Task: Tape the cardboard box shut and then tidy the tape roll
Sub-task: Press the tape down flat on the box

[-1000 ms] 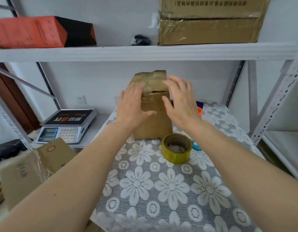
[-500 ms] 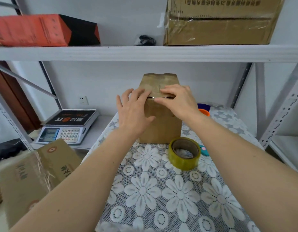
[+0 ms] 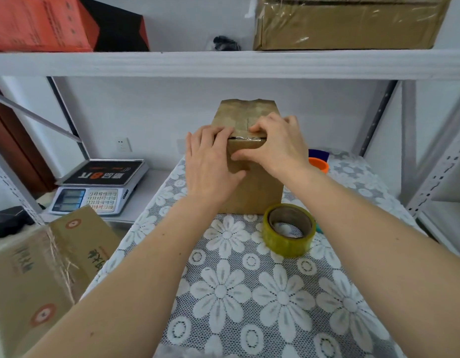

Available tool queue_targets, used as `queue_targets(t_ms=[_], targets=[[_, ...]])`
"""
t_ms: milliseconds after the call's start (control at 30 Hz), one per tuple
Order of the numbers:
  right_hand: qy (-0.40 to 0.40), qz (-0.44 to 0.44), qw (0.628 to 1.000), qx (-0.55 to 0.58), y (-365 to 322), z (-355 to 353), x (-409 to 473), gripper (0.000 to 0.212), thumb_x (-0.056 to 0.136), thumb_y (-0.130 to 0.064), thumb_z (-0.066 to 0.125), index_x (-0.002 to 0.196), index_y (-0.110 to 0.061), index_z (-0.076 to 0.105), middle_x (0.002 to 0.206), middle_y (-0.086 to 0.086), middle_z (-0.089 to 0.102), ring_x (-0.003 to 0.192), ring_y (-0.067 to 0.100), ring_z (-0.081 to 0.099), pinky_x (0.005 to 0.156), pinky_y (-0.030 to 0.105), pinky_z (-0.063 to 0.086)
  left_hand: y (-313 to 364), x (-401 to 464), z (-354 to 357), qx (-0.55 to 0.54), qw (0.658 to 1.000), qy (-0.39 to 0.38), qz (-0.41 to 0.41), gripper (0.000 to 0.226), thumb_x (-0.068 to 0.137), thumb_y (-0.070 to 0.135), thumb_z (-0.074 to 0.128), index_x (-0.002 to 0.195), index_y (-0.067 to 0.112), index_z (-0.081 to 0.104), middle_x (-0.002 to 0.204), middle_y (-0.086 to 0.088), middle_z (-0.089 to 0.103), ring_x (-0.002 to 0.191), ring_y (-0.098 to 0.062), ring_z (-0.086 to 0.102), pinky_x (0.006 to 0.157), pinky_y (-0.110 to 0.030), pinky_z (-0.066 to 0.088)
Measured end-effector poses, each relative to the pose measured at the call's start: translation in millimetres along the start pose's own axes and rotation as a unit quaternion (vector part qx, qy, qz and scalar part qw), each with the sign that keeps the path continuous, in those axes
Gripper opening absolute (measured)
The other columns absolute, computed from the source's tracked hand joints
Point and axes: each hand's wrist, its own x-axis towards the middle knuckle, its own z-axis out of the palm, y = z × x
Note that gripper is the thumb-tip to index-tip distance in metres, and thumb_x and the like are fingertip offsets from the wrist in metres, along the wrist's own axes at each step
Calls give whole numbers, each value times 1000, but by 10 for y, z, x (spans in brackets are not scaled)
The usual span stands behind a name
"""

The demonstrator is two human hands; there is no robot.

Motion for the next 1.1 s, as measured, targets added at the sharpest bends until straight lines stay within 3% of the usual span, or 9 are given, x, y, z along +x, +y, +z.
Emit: queue_targets(t_ms=[133,300,533,733,867,967,1033,1100], targets=[[-11,-2,999,35,50,-23,-7,63,60,-58,77,113,-26,64,110,-11,58,111,17,39,78,33,42,1,-15,-9,15,1000,1,10,82,59,36,82,132,14,52,130,-9,53,130,-31,39,115,-51,20],[-23,-4,997,69,98,-55,-14,60,66,-49,78,121,-28,63,125,-11,58,118,17,37,88,36,41,0,-20,-36,23,1000,2,12,84,59,39,83,133,15,52,129,-9,53,126,-31,41,115,-50,22],[-29,4,986,164,221,-82,-62,56,70,-29,81,123,-23,63,127,-7,58,122,12,42,95,22,34,-11,-17,-50,21,1000,2,15,84,59,40,83,133,16,52,128,-8,53,125,-31,41,116,-49,20],[-80,-1,977,196,291,-177,-5,47,74,-16,78,120,-23,65,130,-8,60,117,3,49,104,25,38,-21,-16,-51,19,1000,-1,14,84,59,40,84,133,18,52,128,-7,53,125,-29,41,116,-49,21],[-129,9,970,206,360,-252,53,48,76,-9,76,120,-25,65,131,-12,59,122,6,50,109,35,38,-6,-16,-49,16,1000,-4,10,84,60,40,84,134,18,51,129,-6,52,124,-28,41,115,-49,24],[-123,16,973,197,277,-201,43,54,67,-32,81,118,-26,64,124,-11,59,120,9,48,105,36,41,13,-19,-34,5,1000,-2,2,84,59,37,85,133,17,51,129,-7,52,124,-29,42,112,-49,29],[-45,23,986,162,146,-71,-22,58,59,-54,78,109,-27,65,107,-14,57,116,11,43,97,36,43,12,-27,-25,-6,1000,1,-3,83,59,34,85,133,16,51,129,-8,52,124,-30,41,111,-49,30],[38,33,990,133,50,44,-69,53,60,-60,75,100,-26,66,99,-17,55,111,12,42,89,41,44,2,-34,-28,-8,1000,3,-2,83,59,31,84,133,15,52,129,-8,52,124,-30,41,111,-50,30]])
